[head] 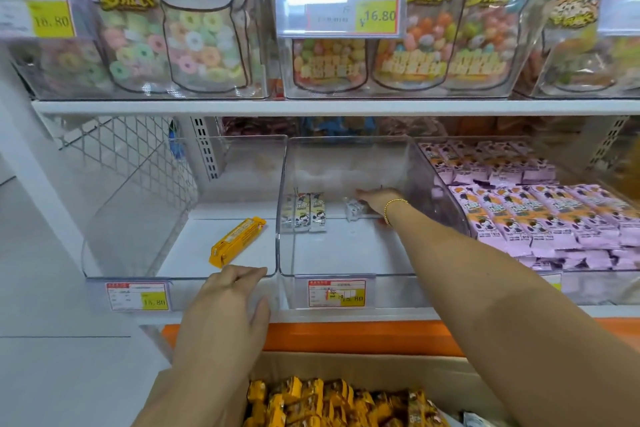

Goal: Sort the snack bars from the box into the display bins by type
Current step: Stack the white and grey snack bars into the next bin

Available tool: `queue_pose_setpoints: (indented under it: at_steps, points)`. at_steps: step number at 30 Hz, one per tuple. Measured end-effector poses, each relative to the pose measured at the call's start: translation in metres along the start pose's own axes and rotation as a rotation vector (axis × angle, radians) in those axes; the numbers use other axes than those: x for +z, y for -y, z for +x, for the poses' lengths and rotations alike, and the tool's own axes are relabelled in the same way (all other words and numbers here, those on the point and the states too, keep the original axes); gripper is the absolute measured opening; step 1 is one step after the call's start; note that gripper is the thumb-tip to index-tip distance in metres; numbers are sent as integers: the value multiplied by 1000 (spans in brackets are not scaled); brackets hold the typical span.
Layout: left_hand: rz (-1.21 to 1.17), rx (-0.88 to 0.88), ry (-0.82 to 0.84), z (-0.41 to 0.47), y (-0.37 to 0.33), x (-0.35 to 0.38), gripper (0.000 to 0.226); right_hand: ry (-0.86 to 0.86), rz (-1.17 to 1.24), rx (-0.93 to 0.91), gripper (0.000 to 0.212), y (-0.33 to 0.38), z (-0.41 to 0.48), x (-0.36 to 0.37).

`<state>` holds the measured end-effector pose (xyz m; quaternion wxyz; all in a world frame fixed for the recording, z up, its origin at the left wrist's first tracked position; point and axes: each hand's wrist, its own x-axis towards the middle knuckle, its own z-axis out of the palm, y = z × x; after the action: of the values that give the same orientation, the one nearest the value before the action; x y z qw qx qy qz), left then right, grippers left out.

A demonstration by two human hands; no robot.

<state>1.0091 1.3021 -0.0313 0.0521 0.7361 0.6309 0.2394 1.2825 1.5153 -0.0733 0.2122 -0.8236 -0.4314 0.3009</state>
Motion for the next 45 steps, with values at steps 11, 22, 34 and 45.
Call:
queue_pose_setpoints:
  at_steps: [11, 22, 34, 45]
  points:
    - [-24, -31, -1, 3, -3, -1, 35, 440, 373, 108, 7, 4, -28, -9]
    - [-21, 16, 61, 0, -2, -8, 45, 402, 493, -53, 27, 15, -46, 4]
    - [-176, 118, 89, -38, -23, -9, 29, 83, 600, -624, 32, -24, -201, -68]
    - [-119, 194, 649, -135, -61, 100, 5, 280, -24, -203, 15, -304, -233, -21]
